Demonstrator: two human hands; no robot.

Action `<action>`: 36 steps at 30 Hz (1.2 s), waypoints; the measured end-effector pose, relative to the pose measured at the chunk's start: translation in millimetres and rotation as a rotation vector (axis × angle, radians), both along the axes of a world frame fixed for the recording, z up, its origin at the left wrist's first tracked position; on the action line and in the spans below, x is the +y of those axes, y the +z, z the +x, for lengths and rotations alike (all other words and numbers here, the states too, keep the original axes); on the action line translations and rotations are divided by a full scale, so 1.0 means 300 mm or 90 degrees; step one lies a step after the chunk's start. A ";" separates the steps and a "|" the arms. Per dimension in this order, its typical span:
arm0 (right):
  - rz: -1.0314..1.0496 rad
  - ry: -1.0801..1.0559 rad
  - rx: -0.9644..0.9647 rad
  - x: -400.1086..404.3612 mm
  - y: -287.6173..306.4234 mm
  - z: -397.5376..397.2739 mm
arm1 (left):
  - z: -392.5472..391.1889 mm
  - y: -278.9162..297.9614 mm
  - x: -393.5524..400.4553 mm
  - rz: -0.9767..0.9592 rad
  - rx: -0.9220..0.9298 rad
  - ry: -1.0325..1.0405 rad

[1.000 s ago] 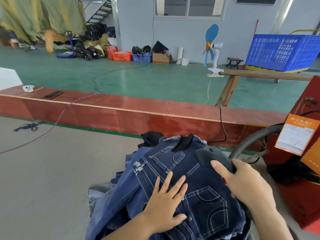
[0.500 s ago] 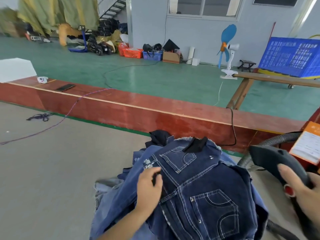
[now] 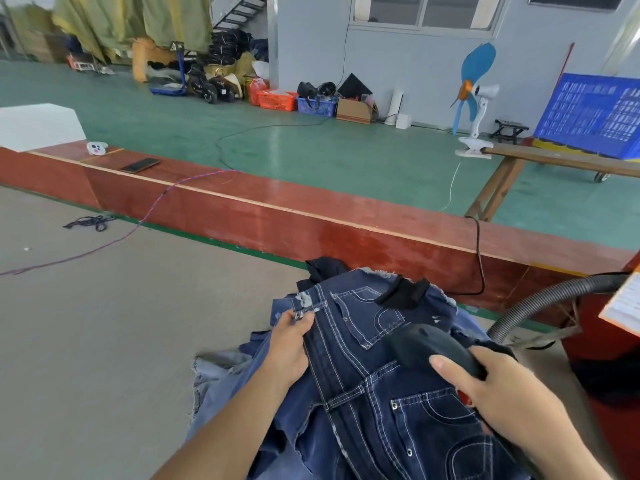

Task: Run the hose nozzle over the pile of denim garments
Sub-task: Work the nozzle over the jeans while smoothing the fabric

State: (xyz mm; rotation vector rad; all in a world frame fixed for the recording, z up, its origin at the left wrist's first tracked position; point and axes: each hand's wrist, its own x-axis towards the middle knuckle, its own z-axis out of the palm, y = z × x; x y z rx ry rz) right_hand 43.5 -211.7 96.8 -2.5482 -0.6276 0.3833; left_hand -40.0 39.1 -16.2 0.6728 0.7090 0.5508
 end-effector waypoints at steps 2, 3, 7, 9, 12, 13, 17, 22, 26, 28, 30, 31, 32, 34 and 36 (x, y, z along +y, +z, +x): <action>-0.007 -0.013 0.003 -0.018 0.001 0.013 | -0.003 0.011 -0.006 -0.037 -0.064 -0.016; 0.003 -0.021 0.010 -0.032 0.006 0.019 | -0.005 0.014 -0.009 -0.057 -0.086 -0.023; 0.062 -0.023 0.024 -0.081 0.035 0.037 | -0.008 0.036 -0.028 -0.111 -0.135 -0.063; 0.098 -0.020 0.037 -0.100 0.048 0.035 | -0.004 0.058 -0.046 -0.096 -0.121 -0.106; 0.153 -0.048 0.037 -0.141 0.058 0.039 | 0.019 0.084 -0.075 0.018 0.025 -0.138; 0.162 -0.060 0.024 -0.157 0.064 0.041 | 0.024 0.085 -0.081 0.026 0.074 -0.134; 0.182 -0.172 -0.018 -0.251 0.061 0.087 | 0.016 0.069 -0.098 -0.047 0.161 -0.056; 0.204 -0.190 -0.106 -0.239 0.084 0.088 | -0.029 0.069 -0.151 -0.100 0.026 -0.047; 0.250 -0.077 -0.065 -0.089 0.105 -0.018 | -0.041 0.098 -0.164 -0.072 -0.022 -0.061; 0.206 -0.025 -0.014 -0.028 0.090 -0.041 | -0.046 0.107 -0.167 -0.053 -0.033 -0.090; 0.146 0.019 0.004 0.013 0.079 -0.055 | -0.047 0.113 -0.169 -0.042 -0.044 -0.119; 0.129 0.034 -0.001 0.028 0.076 -0.061 | -0.047 0.116 -0.170 -0.038 -0.052 -0.133; 0.117 0.042 -0.011 0.040 0.073 -0.063 | -0.046 0.118 -0.171 -0.036 -0.060 -0.144; 0.108 0.045 -0.027 0.058 0.067 -0.067 | -0.046 0.121 -0.175 -0.036 -0.083 -0.154; 0.113 0.041 -0.030 0.072 0.067 -0.070 | -0.046 0.119 -0.178 -0.034 -0.113 -0.164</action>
